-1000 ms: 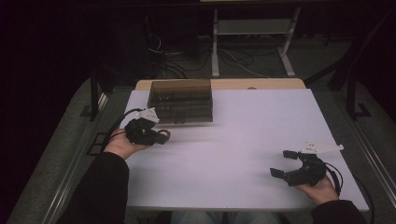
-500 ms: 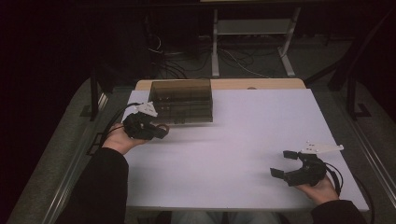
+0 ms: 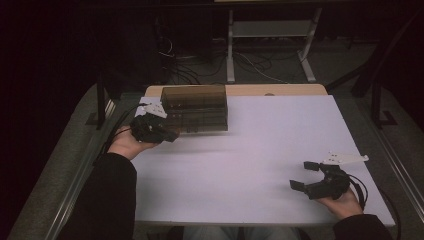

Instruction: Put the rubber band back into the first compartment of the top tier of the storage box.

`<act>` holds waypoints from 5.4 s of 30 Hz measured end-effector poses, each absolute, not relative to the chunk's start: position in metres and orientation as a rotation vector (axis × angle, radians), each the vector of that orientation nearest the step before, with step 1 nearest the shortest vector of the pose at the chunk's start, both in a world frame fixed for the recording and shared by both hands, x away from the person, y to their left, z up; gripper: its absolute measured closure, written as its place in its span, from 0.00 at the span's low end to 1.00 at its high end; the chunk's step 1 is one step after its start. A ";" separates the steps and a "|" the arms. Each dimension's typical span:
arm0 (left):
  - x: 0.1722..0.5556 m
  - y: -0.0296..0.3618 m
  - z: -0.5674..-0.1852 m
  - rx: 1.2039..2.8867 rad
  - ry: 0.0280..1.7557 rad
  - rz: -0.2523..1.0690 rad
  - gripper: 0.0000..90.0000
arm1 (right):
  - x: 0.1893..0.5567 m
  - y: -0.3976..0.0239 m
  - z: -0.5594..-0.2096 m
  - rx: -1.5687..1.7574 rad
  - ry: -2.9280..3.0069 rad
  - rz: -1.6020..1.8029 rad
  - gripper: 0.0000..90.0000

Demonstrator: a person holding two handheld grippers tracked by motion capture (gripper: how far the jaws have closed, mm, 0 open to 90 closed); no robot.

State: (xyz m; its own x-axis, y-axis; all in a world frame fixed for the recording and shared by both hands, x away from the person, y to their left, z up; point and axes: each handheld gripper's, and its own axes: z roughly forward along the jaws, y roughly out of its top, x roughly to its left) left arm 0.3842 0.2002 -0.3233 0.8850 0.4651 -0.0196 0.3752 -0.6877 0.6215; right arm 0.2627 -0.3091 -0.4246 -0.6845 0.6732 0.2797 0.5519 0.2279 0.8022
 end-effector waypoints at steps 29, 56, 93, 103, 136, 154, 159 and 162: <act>0.420 0.214 -0.299 2.302 0.716 0.238 0.93 | 0.263 -0.311 -0.425 1.193 2.360 1.453 0.00; 0.443 0.220 -0.323 2.264 0.778 0.229 0.93 | 0.262 -0.312 -0.425 1.192 2.368 1.444 0.00; 0.452 0.221 -0.366 2.243 0.864 0.148 0.91 | 0.262 -0.313 -0.426 1.187 2.376 1.433 0.00; 0.451 0.222 -0.361 2.204 0.865 0.146 0.78 | 0.262 -0.312 -0.426 1.195 2.377 1.433 0.00; 0.410 0.222 -0.334 2.063 0.862 0.185 0.22 | 0.262 -0.313 -0.426 1.186 2.370 1.446 0.00; 0.380 0.213 -0.331 2.033 0.847 0.226 0.00 | 0.262 -0.312 -0.426 1.194 2.377 1.444 0.00; 0.371 0.214 -0.335 2.011 0.847 0.233 0.00 | 0.262 -0.312 -0.426 1.189 2.374 1.446 0.00; 0.366 0.214 -0.338 1.999 0.842 0.236 0.00 | 0.262 -0.312 -0.426 1.190 2.376 1.442 0.00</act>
